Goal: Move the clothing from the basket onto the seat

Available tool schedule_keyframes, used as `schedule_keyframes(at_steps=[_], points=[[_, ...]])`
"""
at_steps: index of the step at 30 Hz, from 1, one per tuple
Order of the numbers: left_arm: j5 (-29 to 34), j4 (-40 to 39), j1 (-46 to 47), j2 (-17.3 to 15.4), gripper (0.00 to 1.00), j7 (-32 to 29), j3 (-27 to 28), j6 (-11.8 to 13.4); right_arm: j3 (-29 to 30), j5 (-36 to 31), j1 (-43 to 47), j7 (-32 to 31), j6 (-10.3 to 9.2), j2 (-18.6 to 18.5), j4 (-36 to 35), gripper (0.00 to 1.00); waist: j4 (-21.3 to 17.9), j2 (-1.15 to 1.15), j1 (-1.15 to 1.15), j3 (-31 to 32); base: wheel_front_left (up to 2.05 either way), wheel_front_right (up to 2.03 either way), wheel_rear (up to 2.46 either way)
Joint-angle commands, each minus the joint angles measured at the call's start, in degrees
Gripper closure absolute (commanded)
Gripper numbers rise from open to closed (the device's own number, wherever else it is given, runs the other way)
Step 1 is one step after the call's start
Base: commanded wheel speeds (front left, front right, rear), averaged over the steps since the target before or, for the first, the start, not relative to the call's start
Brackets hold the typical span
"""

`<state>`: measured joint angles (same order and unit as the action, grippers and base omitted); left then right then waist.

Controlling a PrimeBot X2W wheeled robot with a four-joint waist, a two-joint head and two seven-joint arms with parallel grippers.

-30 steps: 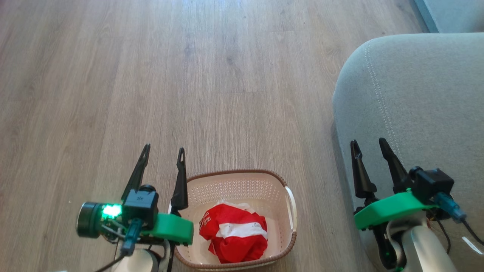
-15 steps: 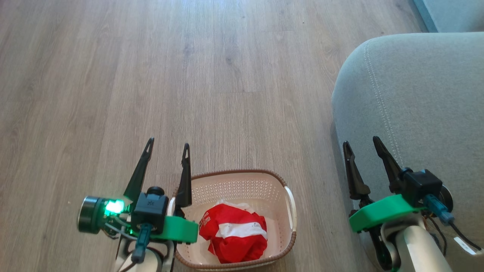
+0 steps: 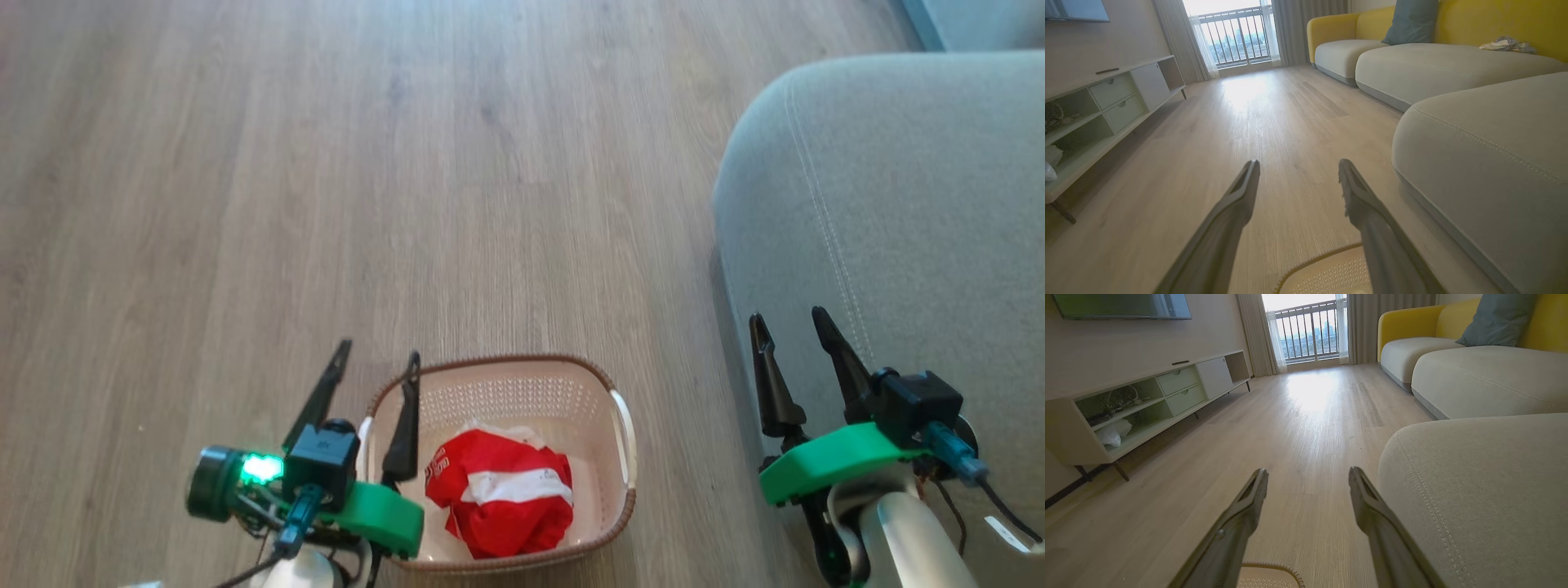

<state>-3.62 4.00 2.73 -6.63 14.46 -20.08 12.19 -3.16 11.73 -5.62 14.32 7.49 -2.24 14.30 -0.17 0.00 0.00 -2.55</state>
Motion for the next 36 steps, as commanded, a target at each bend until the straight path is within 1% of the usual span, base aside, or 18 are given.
schedule_keyframes(at_steps=[1,6,11,15,20,23,27,28,30,34,36], points=[[-0.6,-0.4,2.0,0.7,0.00,0.5,2.6,-1.4,-0.9,0.1,-3.4,0.7,0.00,-0.6,-1.2,0.00,-0.9,0.00,0.00,-1.5,0.00,0.00,0.00],[-0.9,4.2,3.5,1.5,0.00,0.5,3.5,-6.4,-0.7,-0.2,-5.0,0.7,0.00,-0.6,-1.3,0.00,-3.3,0.00,0.00,-6.7,0.00,0.00,0.00],[0.2,10.1,6.3,1.5,0.00,0.5,3.4,-11.0,-0.6,-0.5,-6.8,0.7,0.00,-0.6,-2.6,0.00,-6.5,0.00,0.00,-13.8,0.00,0.00,0.00],[1.4,16.3,9.8,1.1,0.00,0.5,2.8,-13.9,-0.4,-0.8,-7.8,0.7,0.00,-0.6,-4.9,0.00,-8.6,0.00,0.00,-19.5,0.00,0.00,0.00],[3.2,25.6,15.1,0.2,0.00,0.5,0.9,-16.3,-0.7,-0.6,-8.5,0.7,0.00,-0.6,-7.4,0.00,-11.2,0.00,0.00,-26.1,0.00,0.00,0.00],[7.0,29.7,19.1,-1.8,0.00,0.5,-2.7,-16.9,-1.4,-0.4,-9.2,0.7,0.00,-0.6,-8.3,0.00,-12.8,0.00,0.00,-29.8,0.00,0.00,0.00],[9.2,37.0,23.6,-3.1,0.00,0.5,-5.0,-16.0,-2.5,0.2,-9.7,0.7,0.00,-0.6,-9.4,0.00,-14.5,0.00,0.00,-33.8,0.00,0.00,0.00],[9.2,37.0,23.6,-3.1,0.00,0.5,-5.0,-16.0,-2.5,0.2,-9.7,0.7,0.00,-0.6,-9.4,0.00,-14.5,0.00,0.00,-33.8,0.00,0.00,0.00],[9.8,41.1,26.0,-3.7,0.00,0.5,-5.6,-15.5,-3.2,0.7,-9.9,0.7,0.00,-0.6,-10.0,0.00,-15.5,0.00,0.00,-35.6,0.00,0.00,0.00],[8.0,47.6,30.4,-3.9,0.00,0.5,-4.5,-15.4,-4.6,1.8,-10.1,0.7,0.00,-0.6,-10.7,0.00,-17.1,0.00,0.00,-38.8,0.00,0.00,0.00],[7.8,50.7,32.5,-4.5,0.00,0.5,-4.2,-14.6,-5.3,2.4,-10.3,0.7,0.00,-0.6,-11.0,0.00,-17.9,0.00,0.00,-40.4,0.00,0.00,0.00]])
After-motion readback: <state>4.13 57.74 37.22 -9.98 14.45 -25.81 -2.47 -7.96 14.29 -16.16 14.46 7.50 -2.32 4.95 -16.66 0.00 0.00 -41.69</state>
